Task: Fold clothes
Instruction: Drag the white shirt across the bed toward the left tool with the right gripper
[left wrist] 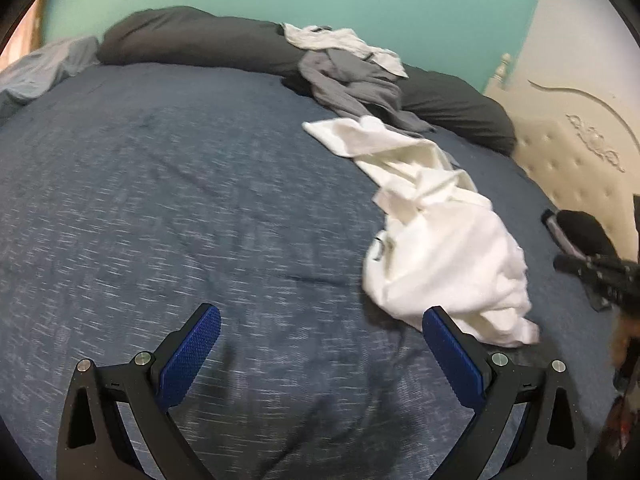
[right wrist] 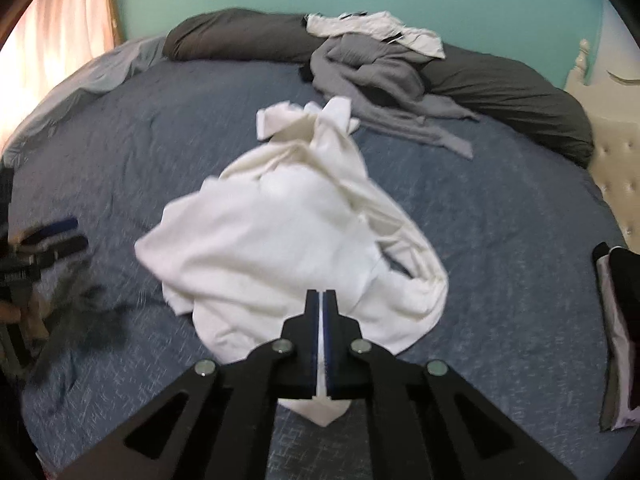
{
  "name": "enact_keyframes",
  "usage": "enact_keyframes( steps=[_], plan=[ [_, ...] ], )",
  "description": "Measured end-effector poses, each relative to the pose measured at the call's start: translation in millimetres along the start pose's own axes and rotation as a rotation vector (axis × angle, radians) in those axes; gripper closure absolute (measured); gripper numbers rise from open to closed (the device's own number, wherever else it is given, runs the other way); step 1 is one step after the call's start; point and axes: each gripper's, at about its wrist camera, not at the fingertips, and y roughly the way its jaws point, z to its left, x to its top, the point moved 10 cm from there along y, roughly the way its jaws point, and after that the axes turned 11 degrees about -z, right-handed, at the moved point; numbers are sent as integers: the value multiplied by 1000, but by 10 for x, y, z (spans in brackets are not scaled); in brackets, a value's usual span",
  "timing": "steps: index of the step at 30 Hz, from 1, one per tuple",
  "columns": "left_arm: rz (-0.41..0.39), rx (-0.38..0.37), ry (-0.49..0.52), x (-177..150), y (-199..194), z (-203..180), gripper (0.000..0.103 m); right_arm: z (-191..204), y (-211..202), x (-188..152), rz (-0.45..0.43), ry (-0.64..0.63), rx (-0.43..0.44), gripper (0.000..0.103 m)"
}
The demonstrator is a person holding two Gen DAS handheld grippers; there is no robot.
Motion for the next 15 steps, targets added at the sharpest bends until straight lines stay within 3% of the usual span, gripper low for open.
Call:
enact_keyframes(
  steps=[2, 5, 7, 8, 9, 15],
  plan=[
    [11, -9, 7, -31, 25, -55, 0, 8, 11, -6, 23, 15, 34, 102],
    [22, 5, 17, -60, 62, -69, 0, 205, 51, -173, 89, -69, 64, 99],
    [30, 13, 9, -74, 75, -47, 0, 334, 94, -297, 127, -115, 81, 83],
    [34, 17, 5, -82, 80, -35, 0, 374, 117, -343, 135, -112, 93, 65],
    [36, 18, 2, -87, 82, -29, 0, 414, 139, -389, 144, -109, 105, 56],
    [36, 19, -7, -83, 80, -4, 0, 544, 327, -609, 209, -157, 120, 56]
  ],
)
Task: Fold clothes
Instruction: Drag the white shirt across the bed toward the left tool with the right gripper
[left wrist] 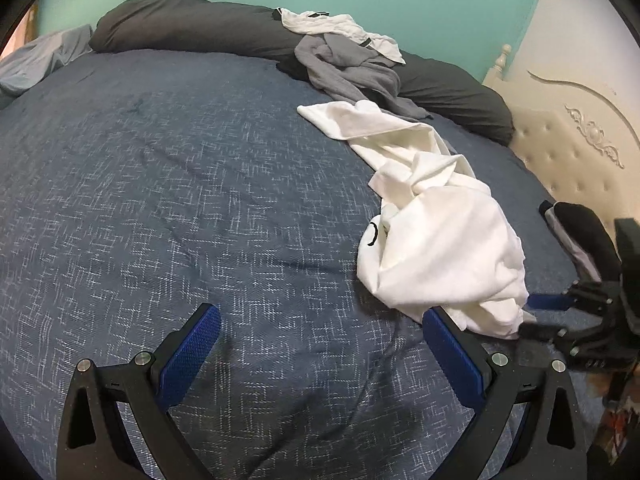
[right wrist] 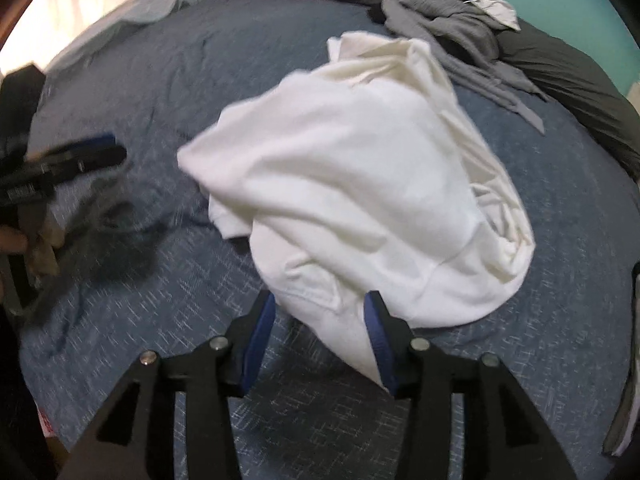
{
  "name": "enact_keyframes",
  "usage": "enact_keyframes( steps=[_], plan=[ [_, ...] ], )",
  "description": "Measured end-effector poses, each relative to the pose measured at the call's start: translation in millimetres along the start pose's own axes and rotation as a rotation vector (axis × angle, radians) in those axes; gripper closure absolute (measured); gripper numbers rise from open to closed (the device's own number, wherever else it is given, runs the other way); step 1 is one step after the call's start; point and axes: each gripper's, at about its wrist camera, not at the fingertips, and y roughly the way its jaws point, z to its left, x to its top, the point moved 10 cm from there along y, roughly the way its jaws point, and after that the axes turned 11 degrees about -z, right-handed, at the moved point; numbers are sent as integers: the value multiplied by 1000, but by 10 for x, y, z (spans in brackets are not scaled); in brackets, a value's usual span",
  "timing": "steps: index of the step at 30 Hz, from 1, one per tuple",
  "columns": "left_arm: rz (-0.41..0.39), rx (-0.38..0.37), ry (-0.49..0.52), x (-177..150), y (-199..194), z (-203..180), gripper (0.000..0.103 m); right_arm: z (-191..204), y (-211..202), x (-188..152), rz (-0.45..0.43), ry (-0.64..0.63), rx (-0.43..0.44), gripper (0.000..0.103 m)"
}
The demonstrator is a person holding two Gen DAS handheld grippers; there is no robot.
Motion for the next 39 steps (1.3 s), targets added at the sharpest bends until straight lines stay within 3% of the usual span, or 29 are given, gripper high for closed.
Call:
enact_keyframes(
  steps=[4, 5, 6, 10, 21, 27, 39],
  plan=[
    [4, -11, -3, -2, 6, -25, 0, -39, 79, -58, 14, -14, -32, 56],
    [4, -13, -1, -3, 11, -40, 0, -67, 77, -55, 8, -4, -37, 61],
    [6, -17, 2, -7, 16, -57, 0, -102, 68, -44, -3, 14, -36, 74],
    [11, -36, 18, -22, 35, -142, 0, -197, 15, 5, -37, 65, -23, 94],
    [48, -83, 95, -127, 133, -462, 0, -304, -170, 144, -118, 153, 34, 96],
    [87, -89, 166, -252, 236, -676, 0, -422, -158, 117, -109, 242, 49, 95],
    [97, -141, 181, -336, 386, -932, 1, -533, -142, 90, -120, 289, 50, 95]
  ],
)
